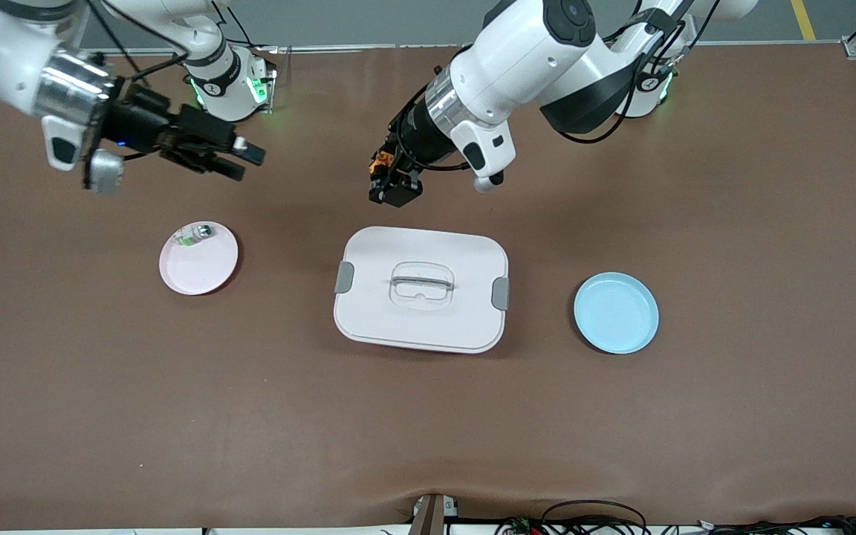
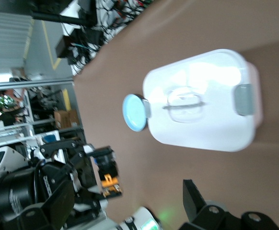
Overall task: Transfer orange switch to right arm and place
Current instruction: 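Hold the switch with the left gripper while the right gripper approaches it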
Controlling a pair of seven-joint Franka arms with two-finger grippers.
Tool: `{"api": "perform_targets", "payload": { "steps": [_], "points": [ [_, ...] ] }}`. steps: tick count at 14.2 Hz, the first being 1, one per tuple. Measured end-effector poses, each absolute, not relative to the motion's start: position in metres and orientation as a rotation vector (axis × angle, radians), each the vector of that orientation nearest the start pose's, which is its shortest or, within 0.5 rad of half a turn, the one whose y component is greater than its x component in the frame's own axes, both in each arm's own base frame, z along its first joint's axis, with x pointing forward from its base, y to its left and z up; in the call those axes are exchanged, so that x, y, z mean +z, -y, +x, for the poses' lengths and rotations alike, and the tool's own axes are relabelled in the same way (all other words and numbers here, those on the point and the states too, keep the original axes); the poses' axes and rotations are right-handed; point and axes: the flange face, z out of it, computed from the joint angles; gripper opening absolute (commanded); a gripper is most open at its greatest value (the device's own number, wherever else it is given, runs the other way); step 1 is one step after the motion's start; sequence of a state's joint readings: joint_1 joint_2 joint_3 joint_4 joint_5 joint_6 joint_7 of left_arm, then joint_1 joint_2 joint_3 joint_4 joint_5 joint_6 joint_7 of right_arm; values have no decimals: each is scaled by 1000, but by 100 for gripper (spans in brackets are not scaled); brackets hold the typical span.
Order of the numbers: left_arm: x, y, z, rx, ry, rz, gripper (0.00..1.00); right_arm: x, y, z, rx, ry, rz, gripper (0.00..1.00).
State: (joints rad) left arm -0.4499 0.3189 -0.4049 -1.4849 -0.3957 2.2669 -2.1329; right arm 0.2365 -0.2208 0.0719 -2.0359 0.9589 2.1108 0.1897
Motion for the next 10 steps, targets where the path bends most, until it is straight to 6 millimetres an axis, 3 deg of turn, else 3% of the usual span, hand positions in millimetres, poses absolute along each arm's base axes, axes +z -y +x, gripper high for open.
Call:
{"api": "perform_targets", "payload": {
  "steps": [3, 10],
  "points": [
    [561, 507, 471, -592, -1758, 1878, 28, 581, -246, 471, -141, -286, -2199, 100],
    [562, 507, 470, -592, -1757, 1878, 28, 562, -264, 462, -192, -272, -2234, 100]
  ]
}}
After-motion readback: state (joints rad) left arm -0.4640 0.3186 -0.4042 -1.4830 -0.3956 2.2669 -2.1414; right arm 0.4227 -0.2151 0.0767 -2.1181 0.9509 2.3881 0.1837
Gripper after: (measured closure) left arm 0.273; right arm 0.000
